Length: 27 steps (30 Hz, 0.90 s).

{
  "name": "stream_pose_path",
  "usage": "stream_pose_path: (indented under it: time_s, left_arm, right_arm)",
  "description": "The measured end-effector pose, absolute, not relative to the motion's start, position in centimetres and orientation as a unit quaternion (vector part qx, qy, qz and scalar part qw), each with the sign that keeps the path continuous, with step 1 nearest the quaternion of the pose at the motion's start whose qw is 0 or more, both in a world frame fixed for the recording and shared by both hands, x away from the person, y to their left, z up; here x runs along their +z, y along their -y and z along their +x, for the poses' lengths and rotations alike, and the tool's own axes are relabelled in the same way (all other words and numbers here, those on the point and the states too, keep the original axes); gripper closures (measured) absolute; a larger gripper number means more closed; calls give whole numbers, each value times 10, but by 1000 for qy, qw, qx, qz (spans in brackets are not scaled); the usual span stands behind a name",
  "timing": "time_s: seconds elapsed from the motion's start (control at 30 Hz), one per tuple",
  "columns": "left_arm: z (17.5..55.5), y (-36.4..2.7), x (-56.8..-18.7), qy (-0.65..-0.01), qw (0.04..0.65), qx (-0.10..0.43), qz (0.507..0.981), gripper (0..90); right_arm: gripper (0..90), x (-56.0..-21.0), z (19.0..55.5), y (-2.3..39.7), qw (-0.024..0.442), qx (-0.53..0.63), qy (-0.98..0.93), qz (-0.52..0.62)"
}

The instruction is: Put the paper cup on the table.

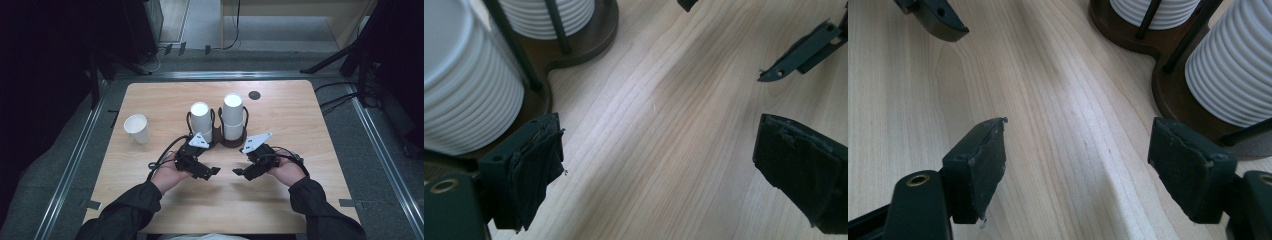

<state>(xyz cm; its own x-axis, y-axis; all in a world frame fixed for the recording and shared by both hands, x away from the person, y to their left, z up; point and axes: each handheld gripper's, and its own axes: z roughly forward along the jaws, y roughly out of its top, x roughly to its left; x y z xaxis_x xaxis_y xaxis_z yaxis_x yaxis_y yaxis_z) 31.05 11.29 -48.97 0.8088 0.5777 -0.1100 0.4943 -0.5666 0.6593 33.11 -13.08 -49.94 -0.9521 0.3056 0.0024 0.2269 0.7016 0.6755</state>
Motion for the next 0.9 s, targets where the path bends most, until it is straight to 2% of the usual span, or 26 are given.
stream_pose_path:
  time_s: [0.9]
  left_arm:
    - [316, -99, -492, -281, 354, 55, 890, 61]
  right_arm:
    - [232, -502, 323, 145, 65, 342, -925, 151]
